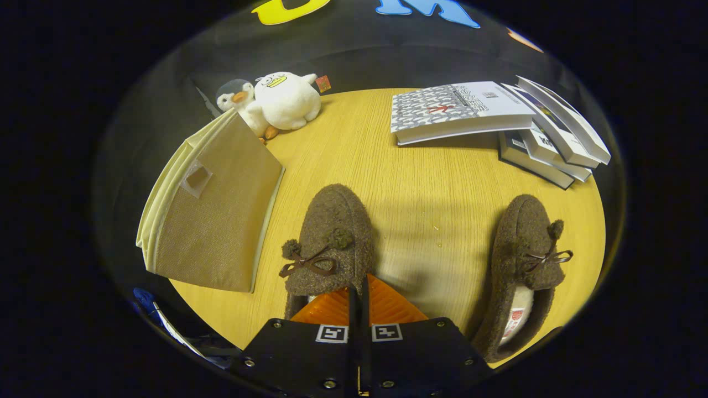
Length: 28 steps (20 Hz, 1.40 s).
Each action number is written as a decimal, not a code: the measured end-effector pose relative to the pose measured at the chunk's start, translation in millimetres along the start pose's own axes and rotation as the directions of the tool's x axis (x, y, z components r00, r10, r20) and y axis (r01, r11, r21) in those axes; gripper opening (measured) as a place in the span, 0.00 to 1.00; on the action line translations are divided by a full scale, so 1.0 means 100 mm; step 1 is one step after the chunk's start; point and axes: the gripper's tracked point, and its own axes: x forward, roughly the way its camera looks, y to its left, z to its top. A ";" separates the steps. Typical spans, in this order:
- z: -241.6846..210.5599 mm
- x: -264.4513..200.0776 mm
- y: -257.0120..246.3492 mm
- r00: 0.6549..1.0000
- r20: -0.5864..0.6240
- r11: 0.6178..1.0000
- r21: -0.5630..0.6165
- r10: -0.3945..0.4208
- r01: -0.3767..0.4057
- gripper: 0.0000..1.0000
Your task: Open the storage box then place both shoes into the box .Put the left shoe in first, then the right shoe, with the right side of both shoes facing outward in a uniform manner.
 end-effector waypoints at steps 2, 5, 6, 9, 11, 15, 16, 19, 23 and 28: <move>0.23 -0.21 0.14 0.999 0.036 0.998 0.042 0.038 -0.039 0.01; 0.65 -0.56 0.38 0.991 0.093 0.993 0.067 0.096 -0.102 0.01; 0.78 -0.67 0.47 0.988 0.102 0.991 0.059 0.116 -0.123 0.01; 1.12 -0.94 0.78 0.973 0.135 0.981 0.039 0.186 -0.192 0.01; 1.31 -1.06 0.99 0.964 0.151 0.975 0.017 0.218 -0.223 0.01; 1.56 -1.12 1.48 0.952 0.149 0.963 -0.065 0.267 -0.260 0.01; 1.59 -1.11 1.62 0.948 0.143 0.958 -0.083 0.284 -0.274 0.01; 1.63 -0.96 2.01 0.942 0.115 0.944 -0.134 0.316 -0.301 0.01; 1.53 -0.57 2.43 0.944 0.047 0.932 -0.186 0.326 -0.312 0.01; 1.25 0.03 2.62 0.963 -0.059 0.930 -0.252 0.261 -0.268 0.01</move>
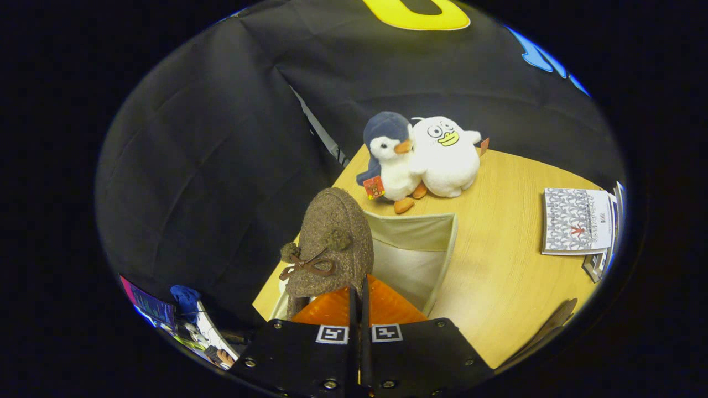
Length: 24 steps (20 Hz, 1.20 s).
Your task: Open the storage box then place both shoes into the box .Put the left shoe in first, then the right shoe, with the right side of both shoes facing outward in a uniform manner.
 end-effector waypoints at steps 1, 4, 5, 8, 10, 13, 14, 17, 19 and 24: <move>-0.06 0.11 -0.03 1.000 -0.019 0.999 -0.025 -0.021 0.021 0.01; -0.25 0.37 -0.08 0.993 -0.094 0.995 -0.072 -0.069 0.062 0.01; -0.30 0.45 -0.11 0.990 -0.111 0.994 -0.086 -0.082 0.072 0.01; -0.43 0.65 -0.22 0.973 -0.171 0.982 -0.140 -0.153 0.130 0.01; -0.52 0.77 -0.30 0.958 -0.204 0.970 -0.177 -0.200 0.165 0.01; -0.65 0.87 -0.35 0.939 -0.250 0.959 -0.214 -0.237 0.185 0.01; -0.66 0.87 -0.33 0.938 -0.258 0.961 -0.212 -0.230 0.177 0.01; -0.62 0.80 -0.36 0.938 -0.240 0.954 -0.228 -0.248 0.194 0.09; -0.53 0.65 -0.35 0.946 -0.206 0.953 -0.222 -0.252 0.205 0.19; 0.05 -0.14 -0.25 0.978 0.005 0.967 -0.149 -0.210 0.208 0.28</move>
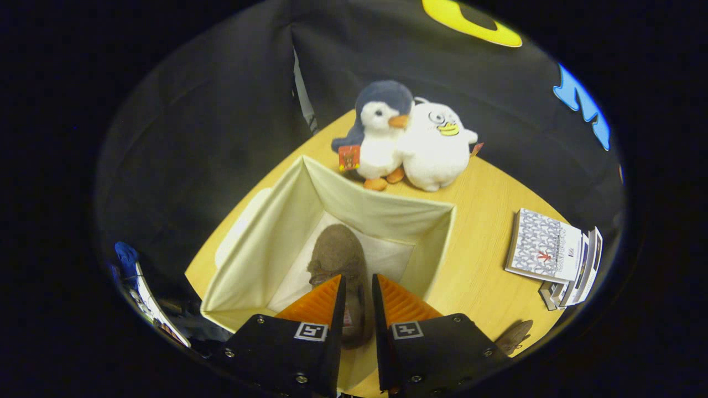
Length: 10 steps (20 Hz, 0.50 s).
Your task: Open the storage box then place both shoes into the box .Put the left shoe in first, then the right shoe, with the right side of both shoes facing outward in a uniform manner.
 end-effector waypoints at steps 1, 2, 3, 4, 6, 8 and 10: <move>0.09 -0.19 -0.08 0.999 0.039 1.000 0.016 0.001 -0.002 0.28; 0.16 -0.38 -0.18 0.997 0.075 1.000 0.030 -0.005 0.003 0.28; 0.21 -0.55 -0.31 0.994 0.109 0.999 0.044 -0.017 0.012 0.28; 0.23 -0.69 -0.42 0.990 0.136 0.998 0.057 -0.029 0.021 0.30; 0.22 -0.98 -0.67 0.982 0.182 0.996 0.091 -0.042 0.025 0.32; 0.13 -1.24 -0.97 0.974 0.211 0.989 0.136 -0.077 0.049 0.59; -0.06 -1.40 -1.22 0.971 0.218 0.980 0.189 -0.098 0.057 0.64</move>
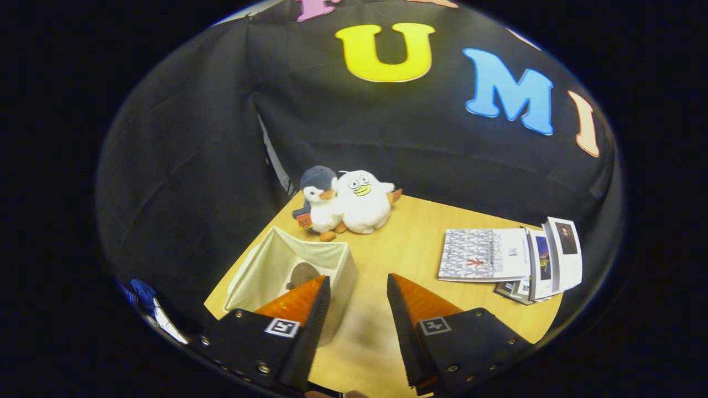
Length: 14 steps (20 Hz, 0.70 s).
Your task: Open the storage box then place both shoes into the box .Put the left shoe in first, then the right shoe, with the right side of both shoes facing outward in a uniform manner.
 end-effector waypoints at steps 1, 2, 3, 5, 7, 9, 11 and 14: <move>-0.08 -0.08 -0.18 1.000 0.002 1.000 0.024 -0.016 0.016 0.75; -0.17 -0.16 -0.35 0.999 0.001 0.998 0.047 -0.034 0.034 0.87; -0.28 -0.22 -0.52 0.999 -0.006 0.996 0.071 -0.052 0.053 0.89; -0.51 -0.34 -0.85 0.996 -0.021 0.989 0.120 -0.085 0.087 0.89; -0.78 -0.43 -1.19 0.991 -0.047 0.979 0.160 -0.124 0.130 0.89; -1.04 -0.51 -1.49 0.984 -0.072 0.966 0.193 -0.163 0.174 0.89; -1.32 -0.56 -1.77 0.977 -0.090 0.946 0.245 -0.196 0.212 0.89; -1.69 -0.61 -2.11 0.963 -0.111 0.920 0.287 -0.245 0.267 0.89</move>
